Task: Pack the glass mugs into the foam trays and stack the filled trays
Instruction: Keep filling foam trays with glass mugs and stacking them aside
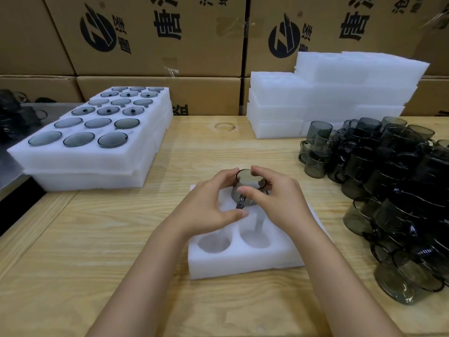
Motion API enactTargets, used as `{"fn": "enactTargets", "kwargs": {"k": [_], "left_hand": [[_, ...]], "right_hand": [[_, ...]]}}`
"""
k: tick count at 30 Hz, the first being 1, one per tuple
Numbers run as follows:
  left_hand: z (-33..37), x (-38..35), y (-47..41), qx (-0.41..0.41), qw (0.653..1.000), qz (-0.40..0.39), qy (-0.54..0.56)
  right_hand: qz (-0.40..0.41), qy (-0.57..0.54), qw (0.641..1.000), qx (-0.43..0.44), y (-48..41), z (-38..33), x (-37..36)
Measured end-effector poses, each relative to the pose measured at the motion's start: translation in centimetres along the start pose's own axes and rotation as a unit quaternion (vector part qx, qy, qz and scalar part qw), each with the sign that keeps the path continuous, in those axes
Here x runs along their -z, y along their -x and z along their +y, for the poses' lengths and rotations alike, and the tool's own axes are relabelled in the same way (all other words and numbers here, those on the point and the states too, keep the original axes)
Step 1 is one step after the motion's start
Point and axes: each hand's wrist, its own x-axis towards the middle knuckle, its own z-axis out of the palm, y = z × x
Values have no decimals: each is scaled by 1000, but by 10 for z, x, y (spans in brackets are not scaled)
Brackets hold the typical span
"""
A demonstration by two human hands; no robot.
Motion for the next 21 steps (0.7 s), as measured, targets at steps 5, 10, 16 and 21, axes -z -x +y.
{"fn": "enactTargets", "kwargs": {"k": [5,10,16,21], "left_hand": [[-3,0,-1,16,1000,8,-23],[-2,-4,-2,4,995,24,-95],[-1,-6,-3,-25,982,23,-184],[-5,-7,-4,-13,975,20,-220]], "right_hand": [[-41,83,995,34,3,1,-2],[-50,160,984,62,4,1,-6],[-196,375,902,85,4,5,-19],[-219,395,890,68,4,3,-19]]}}
